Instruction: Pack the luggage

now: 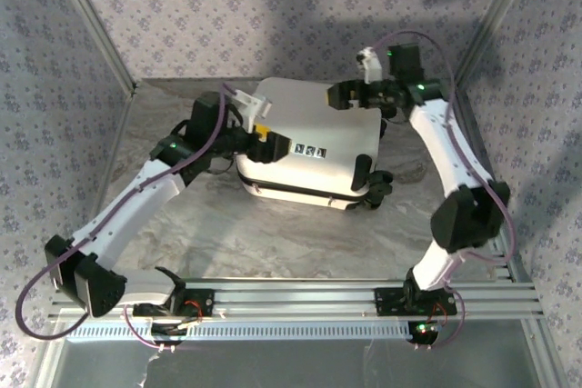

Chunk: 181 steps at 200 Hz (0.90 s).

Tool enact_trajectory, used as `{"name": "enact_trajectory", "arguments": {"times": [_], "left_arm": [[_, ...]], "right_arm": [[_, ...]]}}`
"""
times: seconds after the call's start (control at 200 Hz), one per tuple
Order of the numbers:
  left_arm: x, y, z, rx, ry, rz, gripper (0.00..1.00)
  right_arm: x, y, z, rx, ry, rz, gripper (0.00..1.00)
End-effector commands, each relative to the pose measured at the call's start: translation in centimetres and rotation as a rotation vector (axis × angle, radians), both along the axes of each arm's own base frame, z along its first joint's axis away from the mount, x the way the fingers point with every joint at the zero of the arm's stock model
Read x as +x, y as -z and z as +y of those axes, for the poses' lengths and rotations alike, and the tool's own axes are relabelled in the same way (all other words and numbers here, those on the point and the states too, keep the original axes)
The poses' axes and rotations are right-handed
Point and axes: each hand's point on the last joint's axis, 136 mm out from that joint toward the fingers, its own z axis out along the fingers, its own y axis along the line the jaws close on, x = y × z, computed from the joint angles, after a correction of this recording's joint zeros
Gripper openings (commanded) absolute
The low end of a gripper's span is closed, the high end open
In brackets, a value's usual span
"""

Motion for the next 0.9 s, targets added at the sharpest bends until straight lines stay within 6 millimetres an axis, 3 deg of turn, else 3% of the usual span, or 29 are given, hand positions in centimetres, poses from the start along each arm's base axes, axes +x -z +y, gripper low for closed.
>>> {"name": "enact_trajectory", "arguments": {"times": [0.0, 0.1, 0.25, 0.42, 0.445, 0.5, 0.61, 0.725, 0.874, 0.899], "left_arm": [[3.2, -0.2, 3.8, 0.011, -0.152, 0.020, 0.87], [5.8, 1.2, 6.1, -0.012, -0.218, 0.127, 0.88], [8.8, 3.9, 7.8, 0.013, -0.275, 0.226, 0.87], [10.2, 6.4, 6.6, 0.010, -0.219, 0.298, 0.85], [10.3, 6.5, 6.3, 0.004, -0.209, 0.305, 0.84], [10.4, 7.0, 6.0, -0.006, -0.195, 0.324, 0.83], [10.4, 7.9, 5.6, -0.015, -0.181, 0.351, 0.83], [9.8, 8.4, 4.8, -0.042, -0.144, 0.373, 0.82], [8.3, 8.0, 4.1, -0.084, -0.085, 0.358, 0.81], [8.0, 7.9, 4.1, -0.089, -0.079, 0.353, 0.81]], "right_arm": [[-1.5, -1.3, -2.8, 0.012, 0.099, -0.049, 1.00], [-3.1, -0.1, -5.5, 0.019, 0.163, -0.026, 1.00], [-4.8, 2.3, -7.3, 0.012, 0.220, 0.028, 1.00], [-5.9, 4.7, -8.5, 0.026, 0.272, 0.074, 1.00], [-6.4, 6.2, -8.6, 0.025, 0.276, 0.110, 1.00], [-6.6, 7.1, -8.4, 0.032, 0.271, 0.129, 1.00], [-6.7, 8.8, -7.1, 0.038, 0.233, 0.172, 1.00], [-6.5, 9.4, -4.3, 0.040, 0.154, 0.183, 1.00], [-6.6, 10.2, 1.6, 0.002, 0.002, 0.180, 0.99], [-6.5, 9.4, 3.0, -0.002, -0.036, 0.157, 0.99]]}}
